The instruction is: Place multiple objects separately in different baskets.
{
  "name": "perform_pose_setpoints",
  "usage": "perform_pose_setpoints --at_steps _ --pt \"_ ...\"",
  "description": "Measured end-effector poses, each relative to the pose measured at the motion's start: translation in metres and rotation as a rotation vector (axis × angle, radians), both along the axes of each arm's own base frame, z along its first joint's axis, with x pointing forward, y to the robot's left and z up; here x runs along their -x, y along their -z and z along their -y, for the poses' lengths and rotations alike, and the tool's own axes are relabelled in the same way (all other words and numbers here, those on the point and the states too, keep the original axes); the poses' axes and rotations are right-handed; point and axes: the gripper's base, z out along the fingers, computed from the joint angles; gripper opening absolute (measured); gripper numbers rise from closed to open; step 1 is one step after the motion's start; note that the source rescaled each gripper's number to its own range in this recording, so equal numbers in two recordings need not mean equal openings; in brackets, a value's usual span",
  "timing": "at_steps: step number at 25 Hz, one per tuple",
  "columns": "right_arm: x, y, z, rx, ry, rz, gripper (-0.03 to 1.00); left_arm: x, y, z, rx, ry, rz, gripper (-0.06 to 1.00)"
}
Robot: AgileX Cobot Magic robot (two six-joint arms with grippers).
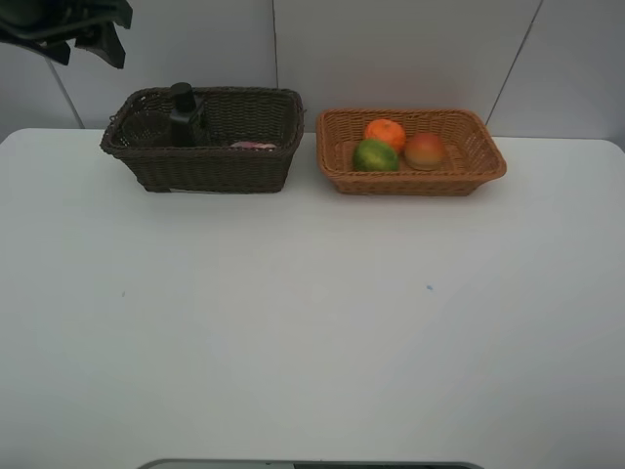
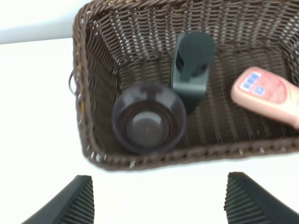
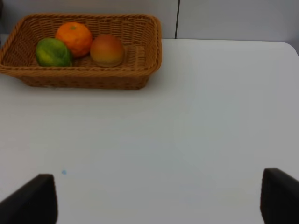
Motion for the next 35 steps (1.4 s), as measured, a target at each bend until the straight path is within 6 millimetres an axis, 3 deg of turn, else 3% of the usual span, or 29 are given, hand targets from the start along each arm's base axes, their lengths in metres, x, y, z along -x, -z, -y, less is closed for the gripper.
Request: perform_pose_setpoints --at_steps 6,11,17,21,26,35 --pt "0.0 0.0 0.0 0.0 0.0 0.0 0.86 0.089 -0.026 -0.016 0.027 0.012 0.154 0.93" --pt "0.0 0.0 0.0 0.0 0.0 0.0 0.86 0.164 -0.04 -0.03 0.081 -0.017 0.267 0.96" --pt "0.0 0.0 0.0 0.0 0.0 0.0 0.86 0.248 -0.036 -0.043 0.155 -0.03 0.313 0.96" --pt "0.0 0.0 0.0 0.0 0.0 0.0 0.86 0.293 -0.031 -0.049 0.189 -0.026 0.333 0.96" --pt "0.0 0.0 0.0 0.0 0.0 0.0 0.86 0.326 -0.023 -0.056 0.18 -0.028 0.32 0.96" --pt "0.0 0.0 0.0 0.0 0.0 0.0 0.86 0.35 -0.009 -0.06 0.165 -0.006 0.367 0.96"
